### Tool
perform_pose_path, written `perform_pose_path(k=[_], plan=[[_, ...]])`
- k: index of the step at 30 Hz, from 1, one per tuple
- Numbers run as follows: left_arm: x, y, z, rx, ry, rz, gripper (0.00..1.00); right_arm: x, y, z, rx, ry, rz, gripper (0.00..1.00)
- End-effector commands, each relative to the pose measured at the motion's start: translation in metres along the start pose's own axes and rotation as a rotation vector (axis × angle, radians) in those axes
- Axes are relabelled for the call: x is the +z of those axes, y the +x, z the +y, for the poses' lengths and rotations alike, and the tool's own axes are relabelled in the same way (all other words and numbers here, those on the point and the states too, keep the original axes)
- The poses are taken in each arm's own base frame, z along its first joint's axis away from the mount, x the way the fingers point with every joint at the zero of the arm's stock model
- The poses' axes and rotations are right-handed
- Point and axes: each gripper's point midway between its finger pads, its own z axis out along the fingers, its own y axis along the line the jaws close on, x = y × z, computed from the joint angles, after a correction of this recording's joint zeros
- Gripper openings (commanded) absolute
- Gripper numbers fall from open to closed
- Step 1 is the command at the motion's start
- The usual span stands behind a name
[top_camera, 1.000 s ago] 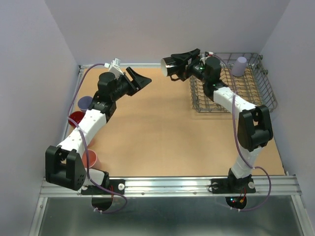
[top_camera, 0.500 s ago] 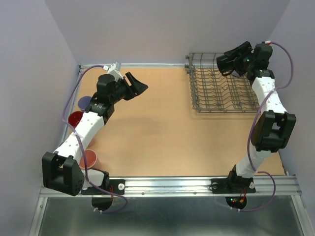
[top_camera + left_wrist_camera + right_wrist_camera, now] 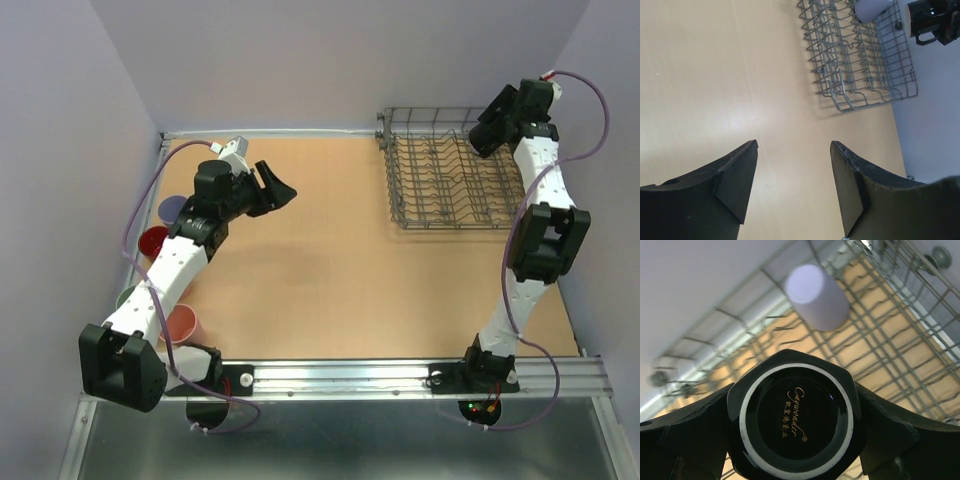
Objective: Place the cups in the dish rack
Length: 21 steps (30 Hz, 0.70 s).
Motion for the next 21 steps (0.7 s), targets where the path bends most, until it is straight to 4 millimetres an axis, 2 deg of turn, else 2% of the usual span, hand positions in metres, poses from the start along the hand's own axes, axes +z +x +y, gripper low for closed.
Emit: perform_pose_path(k=[1,2,4,5,7,11,16,21], plan=[[-0.021,-0.005,-0.005,0.084,-0.014,-0.01,0.73,0.019,-0.036,-0.018,-0.062,0.117,-0.119,0.0],[-0.022,-0.005,-0.004,0.088,-0.019,-0.012,0.74,0.031,-0.029,-0.024,-0.073,0.141,-0.109,0.0],[-0.027,-0.005,-0.004,0.096,-0.028,-0.012,0.75,0.038,-0.036,-0.03,-0.077,0.184,-0.136,0.0],[-0.028,-0.005,-0.004,0.096,-0.032,-0.013,0.75,0.048,-0.029,-0.037,-0.089,0.209,-0.127,0.0],[-0.029,-0.004,-0.001,0.09,-0.044,-0.013,0.75,0.05,-0.036,-0.042,-0.1,0.247,-0.154,0.0],[-0.03,-0.002,0.002,0.077,-0.06,-0.014,0.75,0.063,-0.031,-0.057,-0.121,0.32,-0.164,0.0],[-0.033,0.0,0.005,0.072,-0.079,-0.006,0.75,0.075,-0.025,-0.086,-0.121,0.443,-0.185,0.0],[-0.037,0.005,0.006,0.065,-0.087,0.015,0.75,0.091,-0.016,-0.108,-0.061,0.498,-0.193,0.0]])
